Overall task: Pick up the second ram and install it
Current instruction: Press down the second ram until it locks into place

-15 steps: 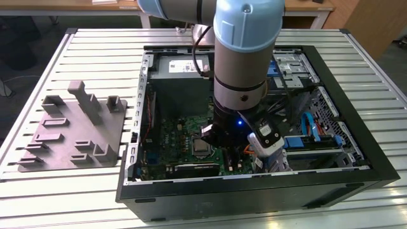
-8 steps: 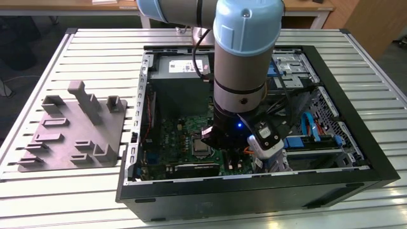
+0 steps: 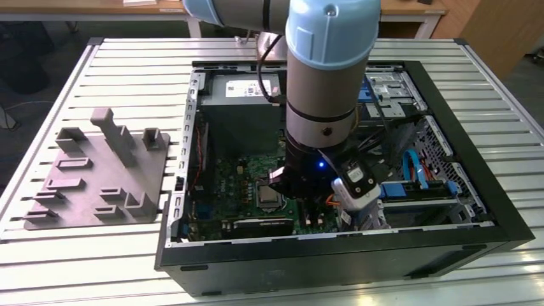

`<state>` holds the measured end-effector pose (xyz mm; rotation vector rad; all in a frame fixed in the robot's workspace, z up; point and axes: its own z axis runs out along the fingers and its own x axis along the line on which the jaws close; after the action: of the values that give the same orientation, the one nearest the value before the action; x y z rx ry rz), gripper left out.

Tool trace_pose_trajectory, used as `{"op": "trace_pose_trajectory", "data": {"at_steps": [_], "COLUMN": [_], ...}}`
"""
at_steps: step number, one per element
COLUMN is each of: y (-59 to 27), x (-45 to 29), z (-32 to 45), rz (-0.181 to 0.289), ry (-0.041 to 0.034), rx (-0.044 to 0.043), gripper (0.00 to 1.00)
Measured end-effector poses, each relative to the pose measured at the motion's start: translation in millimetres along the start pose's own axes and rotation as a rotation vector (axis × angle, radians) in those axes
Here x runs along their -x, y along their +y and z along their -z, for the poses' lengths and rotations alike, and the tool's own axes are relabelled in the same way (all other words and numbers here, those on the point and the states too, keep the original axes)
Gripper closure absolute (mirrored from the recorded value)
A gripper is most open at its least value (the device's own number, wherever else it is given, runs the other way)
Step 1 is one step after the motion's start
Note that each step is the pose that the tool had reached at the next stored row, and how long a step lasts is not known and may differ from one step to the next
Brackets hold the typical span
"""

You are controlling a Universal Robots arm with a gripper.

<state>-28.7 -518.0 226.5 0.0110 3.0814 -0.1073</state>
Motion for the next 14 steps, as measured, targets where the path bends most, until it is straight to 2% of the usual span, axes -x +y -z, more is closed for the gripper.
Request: {"op": "trace_pose_trajectory", "data": {"at_steps": [1,3,12,14], "y": [-0.3,2.1,41.4,44.5], "x": [0.2,0.3,0.7,1.2], "z": [3.3,4.7,7.3,7.4], "rz": [0.000,0.000,0.000,0.000], "ry": [0.0001,-0.0001,0.0006,0.0006], "rx": [-0.0005,0.0002,-0.0004,-0.0002], "gripper": [0.90,0.90,0.90,0.90]}}
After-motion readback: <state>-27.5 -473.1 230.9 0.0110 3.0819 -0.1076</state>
